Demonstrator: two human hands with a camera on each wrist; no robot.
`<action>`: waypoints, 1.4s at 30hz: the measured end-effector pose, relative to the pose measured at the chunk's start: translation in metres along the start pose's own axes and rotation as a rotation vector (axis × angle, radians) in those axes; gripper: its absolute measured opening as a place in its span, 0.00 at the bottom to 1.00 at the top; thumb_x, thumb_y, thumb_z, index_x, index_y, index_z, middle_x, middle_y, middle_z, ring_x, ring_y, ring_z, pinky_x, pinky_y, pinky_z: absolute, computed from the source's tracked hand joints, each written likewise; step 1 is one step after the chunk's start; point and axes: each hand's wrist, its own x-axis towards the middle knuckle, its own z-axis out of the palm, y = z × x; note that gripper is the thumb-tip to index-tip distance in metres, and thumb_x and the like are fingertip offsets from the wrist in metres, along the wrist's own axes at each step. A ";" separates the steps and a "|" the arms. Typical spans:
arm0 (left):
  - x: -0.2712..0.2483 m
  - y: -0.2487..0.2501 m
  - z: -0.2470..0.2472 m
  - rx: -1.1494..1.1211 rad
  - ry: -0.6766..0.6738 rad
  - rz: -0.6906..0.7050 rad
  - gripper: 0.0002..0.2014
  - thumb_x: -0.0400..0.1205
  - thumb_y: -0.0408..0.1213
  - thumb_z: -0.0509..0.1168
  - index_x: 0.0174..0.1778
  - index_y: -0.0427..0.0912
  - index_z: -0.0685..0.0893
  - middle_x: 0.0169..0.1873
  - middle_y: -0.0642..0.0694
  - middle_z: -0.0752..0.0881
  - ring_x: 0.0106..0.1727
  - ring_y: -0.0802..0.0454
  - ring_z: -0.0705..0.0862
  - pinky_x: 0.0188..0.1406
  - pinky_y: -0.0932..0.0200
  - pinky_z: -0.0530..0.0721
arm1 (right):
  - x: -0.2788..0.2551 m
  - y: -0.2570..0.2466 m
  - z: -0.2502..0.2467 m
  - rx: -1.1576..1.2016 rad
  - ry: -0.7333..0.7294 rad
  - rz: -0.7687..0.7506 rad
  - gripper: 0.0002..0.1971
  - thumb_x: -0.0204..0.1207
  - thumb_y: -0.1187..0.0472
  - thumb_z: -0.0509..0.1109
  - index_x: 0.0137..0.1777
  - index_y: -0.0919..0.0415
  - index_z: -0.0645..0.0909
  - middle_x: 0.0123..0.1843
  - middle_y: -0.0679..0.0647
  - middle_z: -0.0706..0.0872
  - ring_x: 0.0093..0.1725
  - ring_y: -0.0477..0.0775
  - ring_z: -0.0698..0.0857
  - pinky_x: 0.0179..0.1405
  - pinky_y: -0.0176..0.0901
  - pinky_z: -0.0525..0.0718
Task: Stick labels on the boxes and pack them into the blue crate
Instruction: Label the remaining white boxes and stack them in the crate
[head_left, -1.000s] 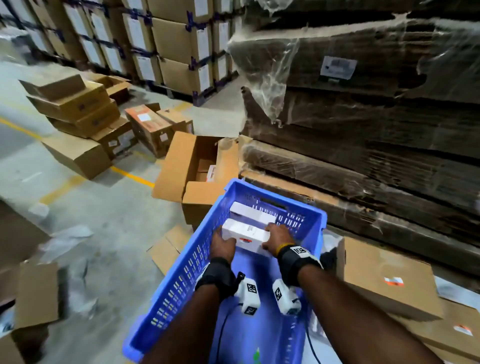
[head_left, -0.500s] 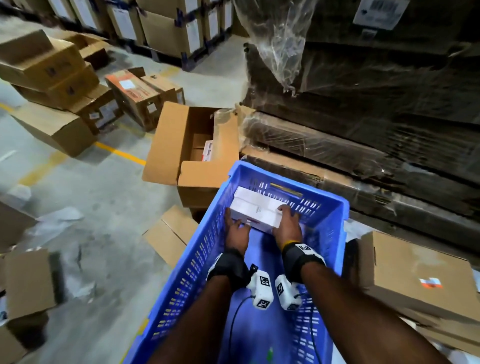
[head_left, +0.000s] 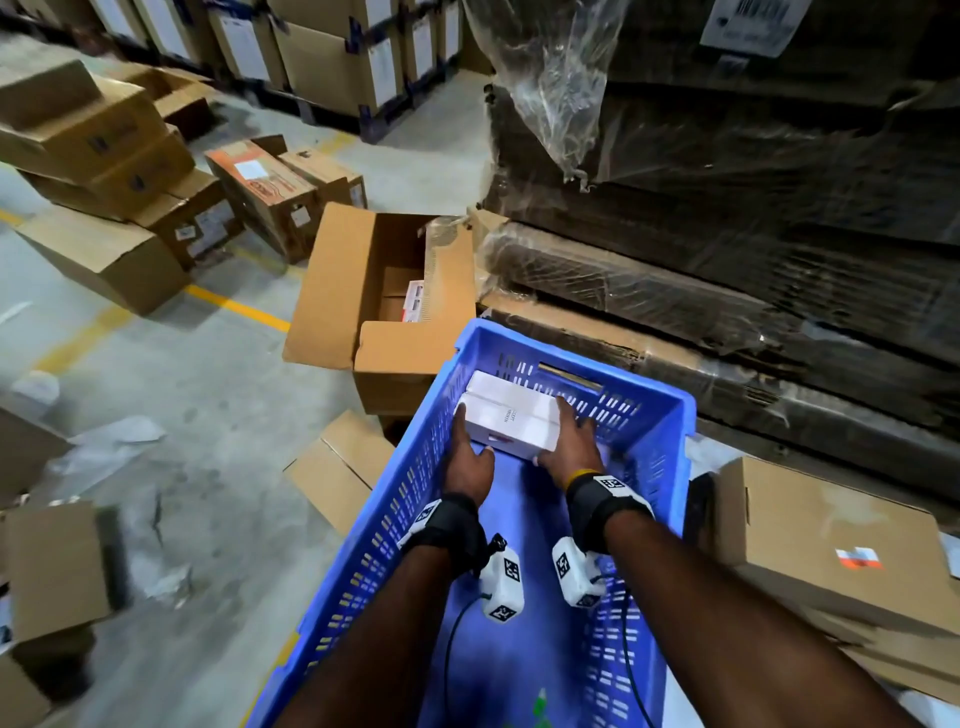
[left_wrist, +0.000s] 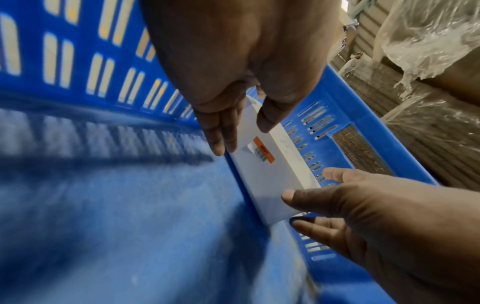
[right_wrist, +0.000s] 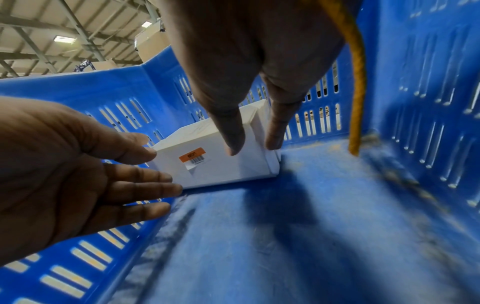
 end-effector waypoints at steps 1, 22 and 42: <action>0.001 -0.001 -0.001 -0.010 0.008 0.011 0.35 0.85 0.28 0.61 0.86 0.47 0.52 0.81 0.43 0.64 0.78 0.40 0.70 0.69 0.48 0.74 | 0.001 0.000 0.000 -0.005 -0.002 0.005 0.48 0.71 0.68 0.74 0.85 0.45 0.51 0.80 0.65 0.56 0.67 0.70 0.80 0.65 0.50 0.77; -0.046 0.044 0.003 0.059 0.026 0.067 0.13 0.74 0.35 0.58 0.51 0.52 0.81 0.43 0.42 0.89 0.45 0.38 0.88 0.51 0.45 0.86 | -0.062 -0.009 -0.078 -0.057 0.213 -0.155 0.14 0.76 0.57 0.71 0.61 0.49 0.82 0.65 0.57 0.76 0.62 0.63 0.82 0.61 0.51 0.81; -0.233 0.154 0.149 0.244 -0.239 0.445 0.11 0.77 0.30 0.62 0.48 0.50 0.85 0.35 0.48 0.86 0.38 0.49 0.83 0.39 0.59 0.79 | -0.209 0.190 -0.193 0.174 0.528 -0.323 0.12 0.75 0.66 0.69 0.52 0.50 0.88 0.50 0.49 0.84 0.43 0.51 0.84 0.47 0.44 0.82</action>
